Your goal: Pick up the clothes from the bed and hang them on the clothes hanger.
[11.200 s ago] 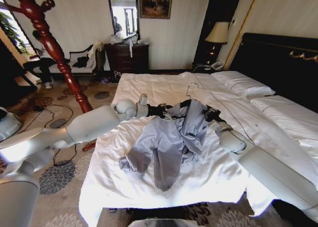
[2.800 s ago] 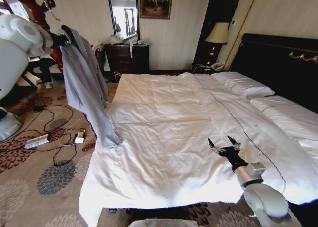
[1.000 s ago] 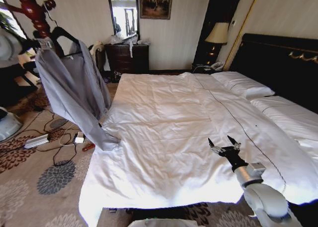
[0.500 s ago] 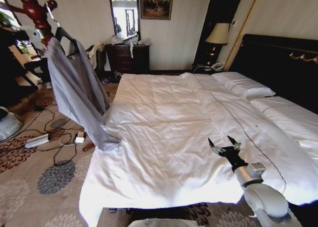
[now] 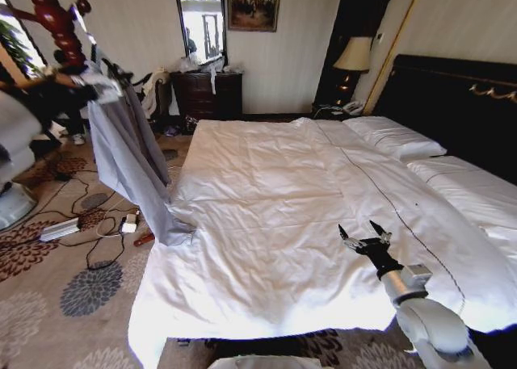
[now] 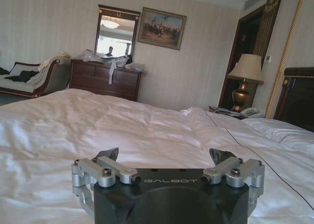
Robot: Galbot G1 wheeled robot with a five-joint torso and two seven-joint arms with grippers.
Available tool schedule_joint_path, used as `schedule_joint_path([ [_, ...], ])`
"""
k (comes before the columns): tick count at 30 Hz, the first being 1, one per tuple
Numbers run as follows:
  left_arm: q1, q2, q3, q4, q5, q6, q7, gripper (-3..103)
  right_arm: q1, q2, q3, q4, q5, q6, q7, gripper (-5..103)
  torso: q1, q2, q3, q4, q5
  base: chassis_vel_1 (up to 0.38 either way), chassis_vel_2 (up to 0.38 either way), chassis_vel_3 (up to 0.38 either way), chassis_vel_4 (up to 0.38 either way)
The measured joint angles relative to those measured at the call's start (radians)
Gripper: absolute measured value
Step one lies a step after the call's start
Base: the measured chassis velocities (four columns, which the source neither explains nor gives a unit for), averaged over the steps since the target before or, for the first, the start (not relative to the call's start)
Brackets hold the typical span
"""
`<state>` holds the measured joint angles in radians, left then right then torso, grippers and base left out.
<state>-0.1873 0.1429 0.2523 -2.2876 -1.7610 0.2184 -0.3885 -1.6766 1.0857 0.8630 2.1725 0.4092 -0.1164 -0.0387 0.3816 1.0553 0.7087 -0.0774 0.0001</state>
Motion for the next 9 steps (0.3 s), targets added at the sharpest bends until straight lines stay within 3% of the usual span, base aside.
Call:
schedule_joint_path([
  [3, 0.013, -0.033, -0.023, 0.062, 0.026, 0.005, -0.019, 100, 0.000, 0.000, 0.000, 0.000, 0.000, 0.000, 0.000, 100, 0.000, 0.000, 0.000, 0.0001, 0.0006, 0.000, 0.000, 0.000, 0.000],
  [6, 0.054, -0.201, -0.056, 0.218, 0.144, 0.010, -0.056, 100, 0.000, 0.000, 0.000, 0.000, 0.000, 0.000, 0.000, 100, 0.000, 0.000, 0.000, -0.0009, -0.0008, 0.000, 0.000, 0.000, 0.000],
  [7, 0.054, -0.201, -0.056, 0.218, 0.144, 0.010, -0.056, 100, 0.000, 0.000, 0.000, 0.000, 0.000, 0.000, 0.000, 100, 0.000, 0.000, 0.000, -0.0009, -0.0008, 0.000, 0.000, 0.000, 0.000],
  [9, 0.088, -0.300, -0.047, 0.277, 0.196, -0.011, -0.052, 100, 0.000, 0.000, 0.000, 0.000, 0.000, 0.000, 0.000, 100, 0.000, 0.000, 0.000, -0.0013, -0.0003, 0.000, 0.000, 0.000, 0.000],
])
